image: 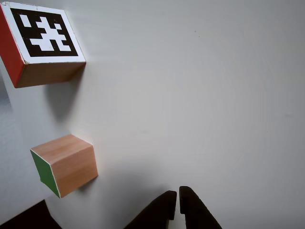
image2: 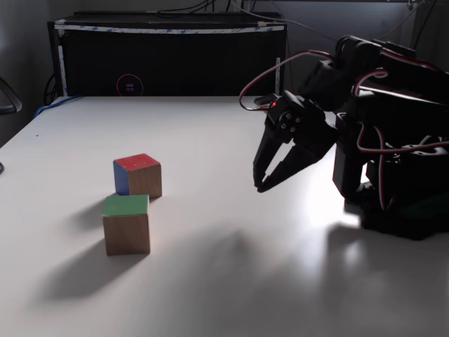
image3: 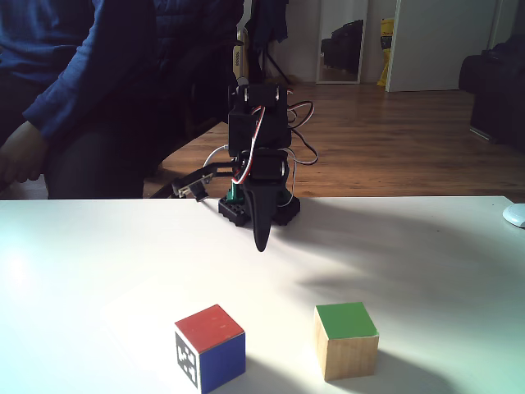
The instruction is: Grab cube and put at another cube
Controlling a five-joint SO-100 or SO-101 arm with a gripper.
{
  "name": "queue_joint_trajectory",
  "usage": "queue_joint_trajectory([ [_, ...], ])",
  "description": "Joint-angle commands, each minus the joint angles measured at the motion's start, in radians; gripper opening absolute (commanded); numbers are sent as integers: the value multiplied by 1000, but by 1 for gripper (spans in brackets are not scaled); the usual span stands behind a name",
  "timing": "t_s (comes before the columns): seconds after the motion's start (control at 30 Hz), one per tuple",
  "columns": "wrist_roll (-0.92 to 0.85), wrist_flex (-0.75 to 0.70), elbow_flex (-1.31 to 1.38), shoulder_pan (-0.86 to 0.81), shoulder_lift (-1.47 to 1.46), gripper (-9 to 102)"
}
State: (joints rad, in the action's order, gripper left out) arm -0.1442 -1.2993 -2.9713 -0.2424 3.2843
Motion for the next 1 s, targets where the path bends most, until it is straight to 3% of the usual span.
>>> queue_joint_trajectory([
  [0.0, 127, 11, 3, 12, 5, 0],
  [0.7, 124, 11, 3, 12, 5, 0],
  [0.97, 26, 66, 11, 37, 5, 0],
])
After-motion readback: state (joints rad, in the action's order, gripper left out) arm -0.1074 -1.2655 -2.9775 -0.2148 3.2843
